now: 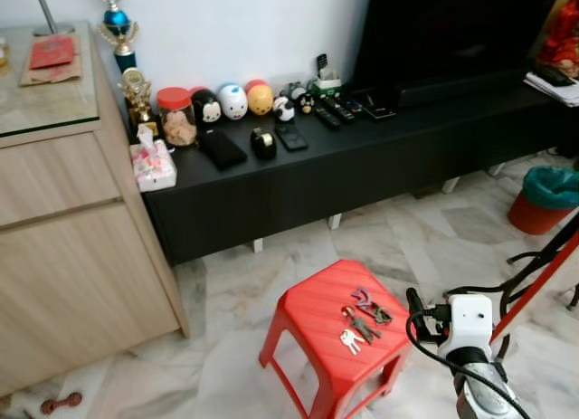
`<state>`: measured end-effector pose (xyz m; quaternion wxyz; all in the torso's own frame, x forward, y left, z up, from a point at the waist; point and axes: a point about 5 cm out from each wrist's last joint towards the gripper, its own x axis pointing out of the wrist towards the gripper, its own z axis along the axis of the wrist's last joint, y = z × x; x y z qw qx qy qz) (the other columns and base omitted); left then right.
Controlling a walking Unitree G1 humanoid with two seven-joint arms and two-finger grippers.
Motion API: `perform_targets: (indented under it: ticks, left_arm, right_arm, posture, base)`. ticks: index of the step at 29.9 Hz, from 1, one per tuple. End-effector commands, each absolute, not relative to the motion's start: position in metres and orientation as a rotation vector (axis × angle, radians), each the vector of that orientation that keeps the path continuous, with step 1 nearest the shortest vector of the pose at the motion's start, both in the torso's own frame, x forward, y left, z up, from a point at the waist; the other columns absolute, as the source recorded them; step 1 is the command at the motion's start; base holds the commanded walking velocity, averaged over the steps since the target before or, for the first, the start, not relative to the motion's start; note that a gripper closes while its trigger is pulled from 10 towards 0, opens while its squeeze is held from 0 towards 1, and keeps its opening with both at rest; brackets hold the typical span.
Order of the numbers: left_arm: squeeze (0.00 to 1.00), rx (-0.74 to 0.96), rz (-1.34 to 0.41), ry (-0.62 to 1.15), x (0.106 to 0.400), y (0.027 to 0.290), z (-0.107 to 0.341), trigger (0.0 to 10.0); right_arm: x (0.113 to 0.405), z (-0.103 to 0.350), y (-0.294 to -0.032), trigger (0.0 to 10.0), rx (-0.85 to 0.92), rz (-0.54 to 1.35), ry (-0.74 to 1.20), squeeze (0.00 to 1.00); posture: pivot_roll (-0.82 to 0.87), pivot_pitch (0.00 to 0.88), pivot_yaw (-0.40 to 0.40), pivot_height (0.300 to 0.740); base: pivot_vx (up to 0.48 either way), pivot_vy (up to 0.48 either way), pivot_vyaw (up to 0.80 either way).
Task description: Hang keys on a hook
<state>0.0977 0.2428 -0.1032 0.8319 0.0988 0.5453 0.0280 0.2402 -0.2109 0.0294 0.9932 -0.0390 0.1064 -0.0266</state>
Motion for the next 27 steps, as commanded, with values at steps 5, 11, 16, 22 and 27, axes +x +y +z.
perform_targets:
  ticks: [5, 11, 16, 22, 27]
  left_arm:
    - [0.0, 0.198, 0.043, 1.154, 0.0986, 0.2343, -0.105, 10.0]
    - [0.0, 0.193, 0.049, 1.155, 0.0981, 0.2345, -0.1051, 10.0]
    - [0.0, 0.179, 0.064, 1.143, 0.0986, 0.2344, -0.1048, 10.0]
    - [0.0, 0.168, 0.066, 1.138, 0.0987, 0.2339, -0.1048, 10.0]
    - [0.0, 0.165, 0.067, 1.136, 0.0988, 0.2337, -0.1048, 10.0]
  right_arm:
    - [0.2421, 0.0328, -0.2168, 10.0, -0.086, -0.072, 0.208, 0.0]
    - [0.2422, 0.032, -0.2158, 10.0, -0.085, -0.067, 0.213, 0.0]
    - [0.2422, 0.0303, -0.2151, 10.0, -0.093, -0.064, 0.23, 0.0]
    - [0.2425, 0.0303, -0.2153, 10.0, -0.087, -0.065, 0.23, 0.0]
    - [0.2427, 0.0301, -0.2146, 10.0, -0.085, -0.06, 0.233, 0.0]
  posture:
    - [0.07, 0.0, -0.068, 0.671]
    - [0.07, 0.0, -0.068, 0.671]
    - [0.07, 0.0, -0.068, 0.671]
    - [0.07, 0.0, -0.07, 0.671]
    - [0.07, 0.0, -0.072, 0.671]
  base:
    - [0.0, -0.157, 0.0]
    - [0.0, 0.0, 0.0]
    - [0.0, 0.0, 0.0]
    - [0.0, 0.0, 0.0]
    - [0.0, 0.0, 0.0]
